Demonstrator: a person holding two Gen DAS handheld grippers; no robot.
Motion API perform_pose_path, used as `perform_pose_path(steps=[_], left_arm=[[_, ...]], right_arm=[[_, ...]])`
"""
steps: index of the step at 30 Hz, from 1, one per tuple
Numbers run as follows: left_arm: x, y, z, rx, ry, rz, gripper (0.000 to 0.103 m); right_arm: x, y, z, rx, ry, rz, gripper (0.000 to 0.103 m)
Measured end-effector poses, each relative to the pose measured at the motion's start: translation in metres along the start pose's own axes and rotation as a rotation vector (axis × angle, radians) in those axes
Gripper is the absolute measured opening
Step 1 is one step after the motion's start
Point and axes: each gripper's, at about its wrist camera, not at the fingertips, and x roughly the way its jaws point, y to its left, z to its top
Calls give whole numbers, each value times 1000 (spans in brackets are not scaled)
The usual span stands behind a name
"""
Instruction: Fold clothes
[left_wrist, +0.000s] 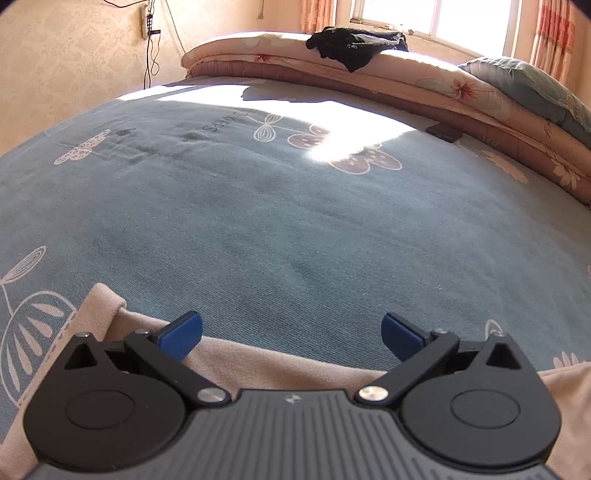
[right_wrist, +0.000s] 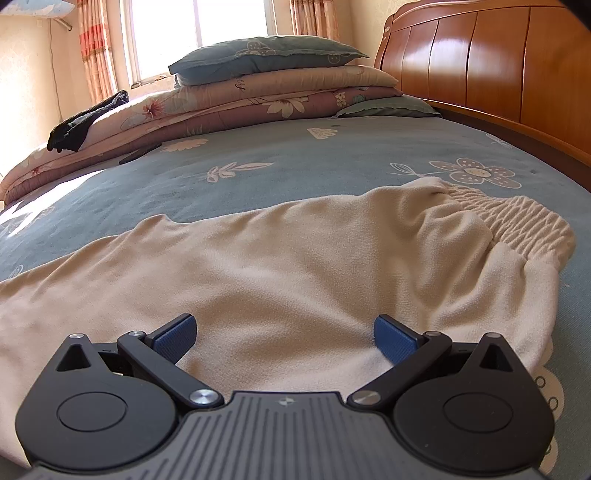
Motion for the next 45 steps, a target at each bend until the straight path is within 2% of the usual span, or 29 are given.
perform_pose_path(steps=[1, 3, 7, 10, 13, 15, 17, 20, 21, 24, 27, 29, 31, 35, 38, 40, 45], left_arm=[[-9, 1, 3, -8, -14, -22, 103], [-23, 14, 13, -70, 24, -165, 103], [-47, 64, 33, -214, 92, -374, 103], [-72, 108, 37, -282, 52, -442, 103], [-83, 143, 24, -364, 16, -479, 102], [-86, 165, 11, -428, 1, -502, 102], [-85, 169, -5, -424, -8, -461, 102], [-83, 162, -25, -316, 16, -387, 102], [-82, 160, -31, -280, 25, -363, 102], [-85, 156, -42, -192, 26, -341, 103], [-90, 158, -46, -184, -1, -344, 102], [-96, 158, -48, -169, -22, -369, 102], [-102, 159, -50, -154, -42, -393, 102], [-88, 156, -54, -104, -4, -382, 102], [-78, 156, -57, -79, 21, -379, 102], [-75, 159, -59, -87, 19, -391, 102], [-70, 165, -61, -95, 13, -404, 102]], right_arm=[[0, 0, 0, 1, 0, 1, 103], [-1, -2, -1, 1, -1, 1, 103], [0, 1, 1, -10, 14, -15, 103], [-4, 22, 15, -76, 97, -22, 103], [-22, 54, 40, -80, 98, 190, 103], [-29, 99, 65, -103, 108, 375, 103], [-28, 155, 82, -175, 123, 517, 103], [-23, 248, 99, -323, 172, 721, 103], [-20, 279, 102, -376, 180, 760, 103], [-13, 363, 102, -554, 196, 828, 103], [-5, 445, 89, -735, 213, 876, 103], [1, 484, 73, -822, 245, 904, 103], [7, 512, 57, -900, 284, 933, 103], [17, 549, 35, -1007, 366, 1011, 103], [27, 568, 27, -1039, 462, 1033, 103], [34, 578, 21, -1073, 513, 1035, 103], [39, 591, -2, -1190, 502, 971, 103]])
